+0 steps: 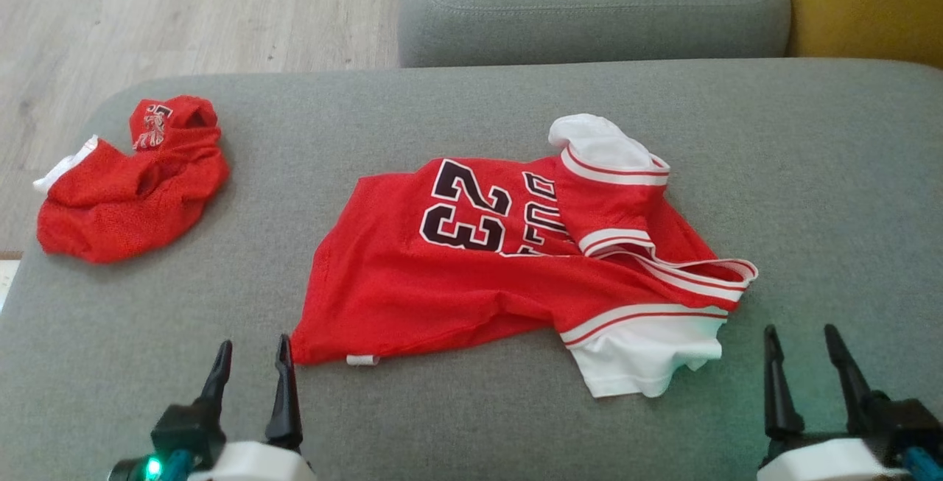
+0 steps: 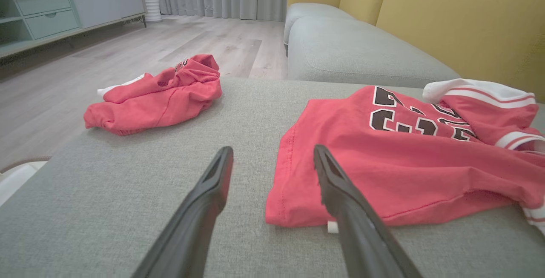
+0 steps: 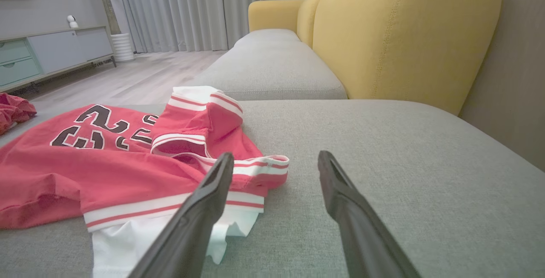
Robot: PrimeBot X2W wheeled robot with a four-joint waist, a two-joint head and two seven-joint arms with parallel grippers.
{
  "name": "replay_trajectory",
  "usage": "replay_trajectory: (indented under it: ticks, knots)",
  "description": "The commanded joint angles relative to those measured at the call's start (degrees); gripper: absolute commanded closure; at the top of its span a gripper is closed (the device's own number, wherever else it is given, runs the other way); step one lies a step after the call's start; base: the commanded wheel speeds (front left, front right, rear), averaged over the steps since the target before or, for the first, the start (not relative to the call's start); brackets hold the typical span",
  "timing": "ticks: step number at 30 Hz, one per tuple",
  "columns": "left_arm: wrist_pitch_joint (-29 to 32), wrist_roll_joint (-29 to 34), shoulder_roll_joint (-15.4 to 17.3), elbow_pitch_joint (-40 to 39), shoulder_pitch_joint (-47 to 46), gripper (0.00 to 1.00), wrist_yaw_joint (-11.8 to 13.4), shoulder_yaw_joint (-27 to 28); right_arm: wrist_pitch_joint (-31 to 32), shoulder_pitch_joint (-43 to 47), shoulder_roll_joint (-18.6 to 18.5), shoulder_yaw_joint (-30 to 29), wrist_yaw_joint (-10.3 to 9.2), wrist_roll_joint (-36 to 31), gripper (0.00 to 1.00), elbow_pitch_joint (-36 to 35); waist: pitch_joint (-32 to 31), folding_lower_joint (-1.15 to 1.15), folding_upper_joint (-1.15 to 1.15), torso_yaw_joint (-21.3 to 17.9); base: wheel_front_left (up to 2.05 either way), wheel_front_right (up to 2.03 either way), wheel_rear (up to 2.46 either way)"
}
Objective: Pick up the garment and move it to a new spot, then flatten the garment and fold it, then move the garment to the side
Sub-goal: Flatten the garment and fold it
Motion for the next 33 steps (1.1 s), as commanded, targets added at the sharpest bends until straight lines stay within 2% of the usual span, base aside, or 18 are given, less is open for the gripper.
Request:
replay_trajectory:
  ticks: [1, 14, 23, 33]
  knots:
    - [-0.69, 0.82, -0.67, -1.49, -1.53, 0.00, -0.94, 2.98, -0.63, -1.36, -0.52, 1.72, 0.41, 0.38, 0.00, -0.76, -0.20, 0.00, 0.00, 0.00, 0.00, 0.00, 0.00]
    - [-0.70, 4.29, -3.76, -1.03, 0.21, 0.00, -5.13, 8.67, -0.63, -2.40, -0.52, 4.64, 0.41, 2.31, 0.00, 0.60, -0.83, 0.00, 0.00, -1.07, 0.00, 0.00, 0.00]
    - [-0.70, 5.44, -4.21, -0.15, 0.30, 0.00, -6.85, 9.08, -0.63, -2.24, -0.52, 5.36, 0.41, 1.80, 0.00, -0.12, -0.85, 0.00, 0.00, -0.97, 0.00, 0.00, 0.00]
    - [-0.70, 5.75, -4.33, 0.51, 0.37, 0.00, -7.24, 9.08, -0.63, -2.23, -0.52, 5.77, 0.41, 1.49, 0.00, -0.30, -1.07, 0.00, 0.00, -0.34, 0.00, 0.00, 0.00]
